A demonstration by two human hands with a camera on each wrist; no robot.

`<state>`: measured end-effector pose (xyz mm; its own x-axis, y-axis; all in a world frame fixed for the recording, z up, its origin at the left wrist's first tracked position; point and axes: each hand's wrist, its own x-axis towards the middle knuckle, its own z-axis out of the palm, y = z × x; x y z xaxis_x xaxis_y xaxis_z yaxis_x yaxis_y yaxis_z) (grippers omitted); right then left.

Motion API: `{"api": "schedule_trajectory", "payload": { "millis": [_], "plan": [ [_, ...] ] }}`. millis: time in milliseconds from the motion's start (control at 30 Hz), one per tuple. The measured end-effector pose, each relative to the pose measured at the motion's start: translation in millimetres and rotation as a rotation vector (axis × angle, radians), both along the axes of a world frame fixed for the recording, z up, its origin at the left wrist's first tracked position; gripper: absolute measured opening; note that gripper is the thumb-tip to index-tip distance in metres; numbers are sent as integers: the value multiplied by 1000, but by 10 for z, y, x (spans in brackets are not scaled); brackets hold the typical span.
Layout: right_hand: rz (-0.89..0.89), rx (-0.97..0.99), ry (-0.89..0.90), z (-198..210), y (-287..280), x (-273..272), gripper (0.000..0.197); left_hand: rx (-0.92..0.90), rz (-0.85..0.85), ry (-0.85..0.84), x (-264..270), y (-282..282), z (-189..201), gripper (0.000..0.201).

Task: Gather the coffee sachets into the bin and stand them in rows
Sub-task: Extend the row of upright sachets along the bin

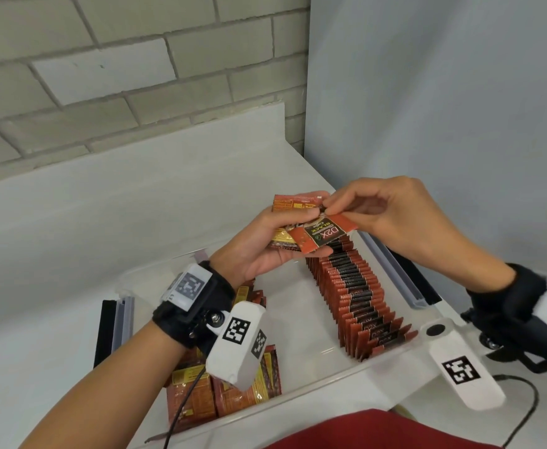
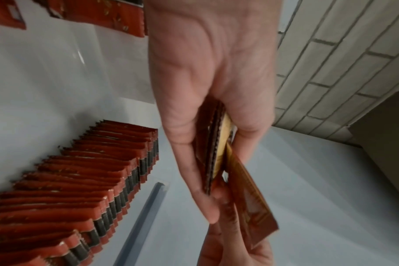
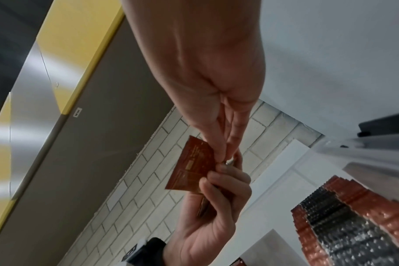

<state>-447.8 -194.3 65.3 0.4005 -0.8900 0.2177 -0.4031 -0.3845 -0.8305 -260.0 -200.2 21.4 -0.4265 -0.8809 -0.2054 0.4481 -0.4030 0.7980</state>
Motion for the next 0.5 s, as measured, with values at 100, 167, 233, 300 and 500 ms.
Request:
{"api": "schedule_trajectory", "payload": {
  "millis": [100,167,233,300,500],
  "plan": [
    [-43,37,-30,-6,3,0,15,-43,74,13,-13,-13,-4,34],
    [-109,84,-54,1,1,3,18,-84,127,35,-20,-26,-10,35],
    [-139,189,-96,12,14,8,16,-120,180,57,-16,-34,-14,37],
    [-89,307,-81,1,48,17,32,-152,208,65,-8,-37,-18,36],
    [-79,447,-169,-129,76,69,31,-192,252,65,-1,-32,-35,37]
  ]
}}
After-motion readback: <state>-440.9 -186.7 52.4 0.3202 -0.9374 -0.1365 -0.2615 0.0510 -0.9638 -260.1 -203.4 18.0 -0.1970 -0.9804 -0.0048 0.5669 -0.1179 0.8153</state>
